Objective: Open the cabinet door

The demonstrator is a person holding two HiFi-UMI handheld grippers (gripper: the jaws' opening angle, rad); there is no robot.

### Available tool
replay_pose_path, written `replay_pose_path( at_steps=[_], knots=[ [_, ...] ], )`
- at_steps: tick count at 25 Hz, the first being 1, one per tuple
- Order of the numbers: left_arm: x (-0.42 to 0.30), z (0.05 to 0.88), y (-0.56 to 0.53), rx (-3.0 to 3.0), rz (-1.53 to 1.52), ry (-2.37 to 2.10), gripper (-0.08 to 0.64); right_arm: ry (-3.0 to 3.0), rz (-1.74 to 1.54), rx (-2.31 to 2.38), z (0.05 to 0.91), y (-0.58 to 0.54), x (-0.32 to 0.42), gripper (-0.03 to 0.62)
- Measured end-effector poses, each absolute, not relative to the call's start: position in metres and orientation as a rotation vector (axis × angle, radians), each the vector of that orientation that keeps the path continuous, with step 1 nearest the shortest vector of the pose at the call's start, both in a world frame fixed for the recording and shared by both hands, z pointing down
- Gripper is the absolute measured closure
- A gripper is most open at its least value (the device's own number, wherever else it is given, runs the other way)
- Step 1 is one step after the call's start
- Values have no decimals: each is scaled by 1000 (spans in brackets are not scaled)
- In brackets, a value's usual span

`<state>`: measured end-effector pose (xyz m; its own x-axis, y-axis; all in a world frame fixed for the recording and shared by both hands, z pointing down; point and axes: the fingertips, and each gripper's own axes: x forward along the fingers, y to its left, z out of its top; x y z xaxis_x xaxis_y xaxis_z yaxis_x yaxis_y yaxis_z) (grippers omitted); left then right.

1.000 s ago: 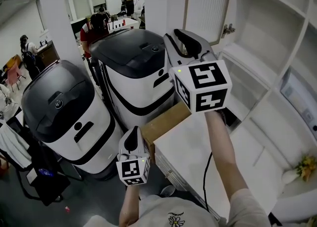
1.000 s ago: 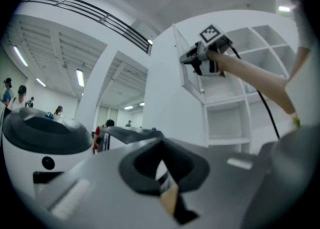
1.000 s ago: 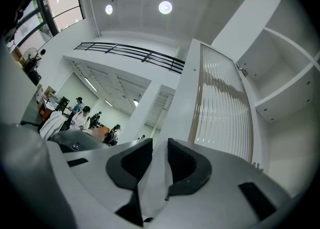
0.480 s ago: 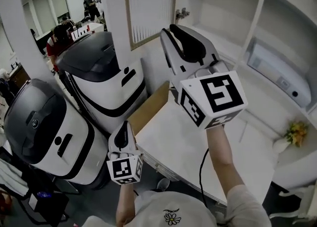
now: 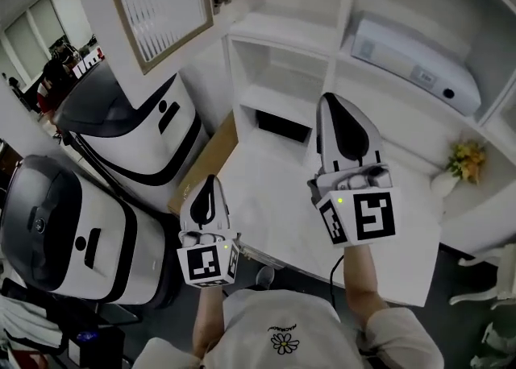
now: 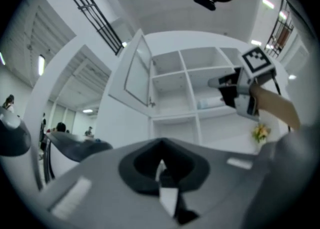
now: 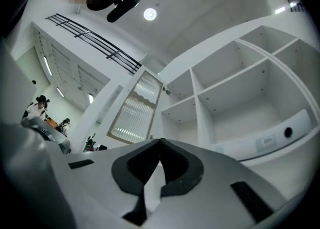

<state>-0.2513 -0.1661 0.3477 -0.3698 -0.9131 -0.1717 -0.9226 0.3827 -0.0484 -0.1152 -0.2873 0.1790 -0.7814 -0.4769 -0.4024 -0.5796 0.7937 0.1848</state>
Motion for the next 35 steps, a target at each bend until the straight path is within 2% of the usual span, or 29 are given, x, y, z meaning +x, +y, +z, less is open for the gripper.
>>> replay_pose_path(
  at_steps=[6, 19, 35],
  knots=[
    [-227, 343, -182, -1702, 71, 2403, 554, 2678, 225, -978, 268, -297, -68, 594],
    [-194, 351, -209, -1782, 110, 2353, 554, 2863, 114, -1004, 370, -288, -70, 594],
    [-204, 351, -222, -1787, 117, 2351, 554, 2894, 83, -1028, 383, -299, -75, 595]
  ],
)
